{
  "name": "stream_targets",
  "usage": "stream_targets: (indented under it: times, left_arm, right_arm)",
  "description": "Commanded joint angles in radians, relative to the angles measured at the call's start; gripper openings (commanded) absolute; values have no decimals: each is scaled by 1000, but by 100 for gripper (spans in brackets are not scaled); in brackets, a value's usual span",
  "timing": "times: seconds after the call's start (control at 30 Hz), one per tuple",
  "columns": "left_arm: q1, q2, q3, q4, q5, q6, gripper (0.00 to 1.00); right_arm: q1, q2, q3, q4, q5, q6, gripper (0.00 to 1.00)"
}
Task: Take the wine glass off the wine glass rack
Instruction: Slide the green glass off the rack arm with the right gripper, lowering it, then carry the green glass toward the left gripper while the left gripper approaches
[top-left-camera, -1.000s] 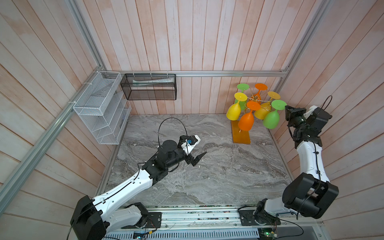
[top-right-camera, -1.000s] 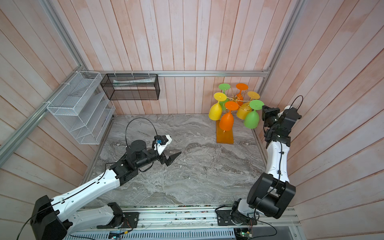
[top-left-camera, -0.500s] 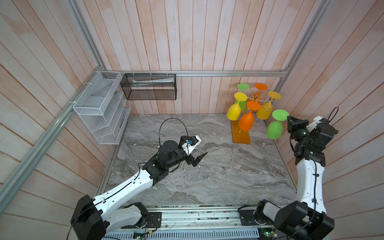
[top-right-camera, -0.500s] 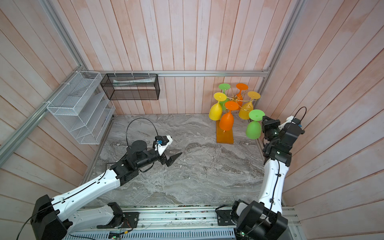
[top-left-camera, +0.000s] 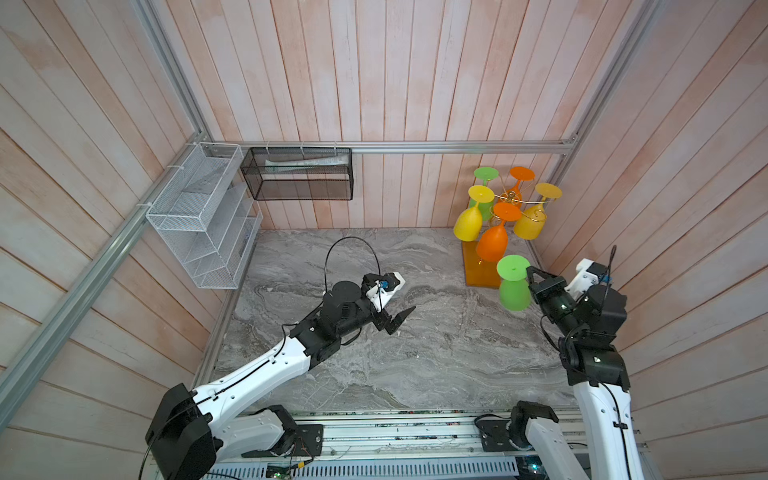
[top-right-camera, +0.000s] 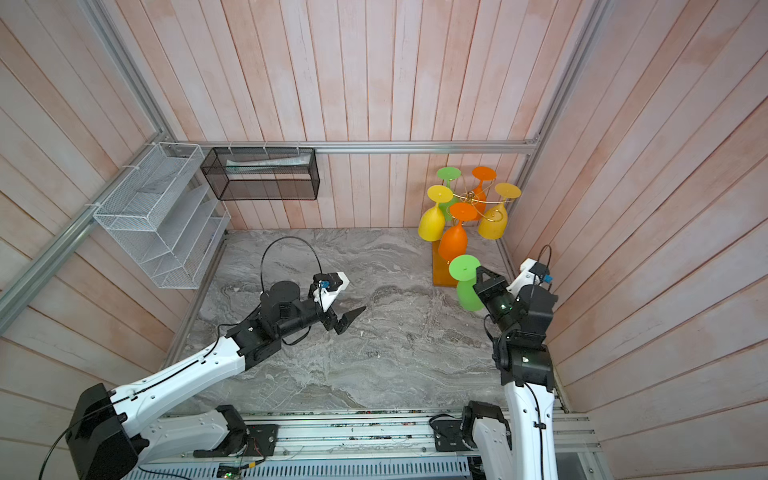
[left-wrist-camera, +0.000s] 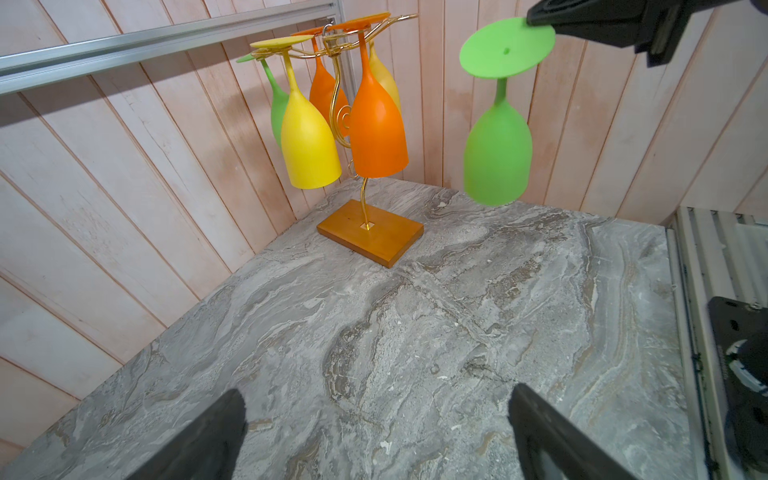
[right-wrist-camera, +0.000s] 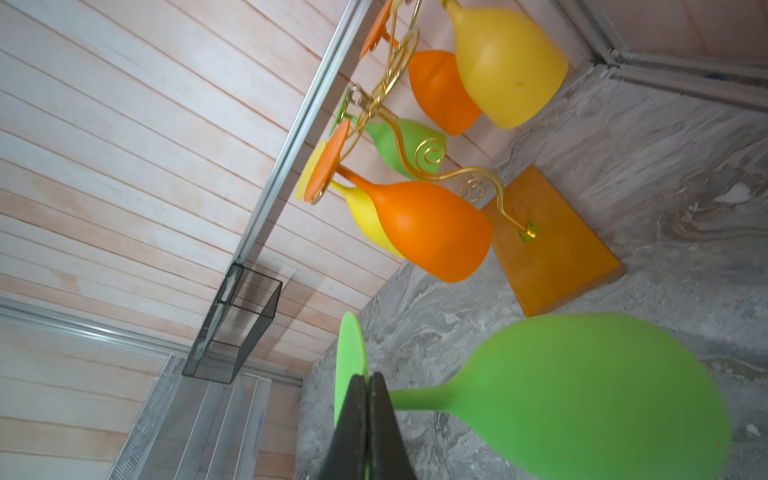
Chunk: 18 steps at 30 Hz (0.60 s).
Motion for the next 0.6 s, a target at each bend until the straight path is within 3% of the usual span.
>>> stream_targets:
  times: [0.0, 0.17, 0.3, 0.43, 0.57]
  left_arm:
    - [-2, 4, 62, -40, -50, -17, 100]
    - [1, -16, 104, -78, -86, -88, 100]
    - [1, -47, 122, -128, -120, -211, 100]
    - [3, -90, 140, -254, -208, -438, 99]
    - [6, -135, 148, -405, -241, -657, 96]
  right_arm:
    - [144, -34, -46, -24, 123, -35, 0]
    - [438, -42, -111, 49, 268, -37, 0]
    - [689, 34, -111, 114, 391, -94, 0]
    - [849, 136, -99, 209, 417, -170, 0]
    - [923, 229, -69, 271, 401, -264, 0]
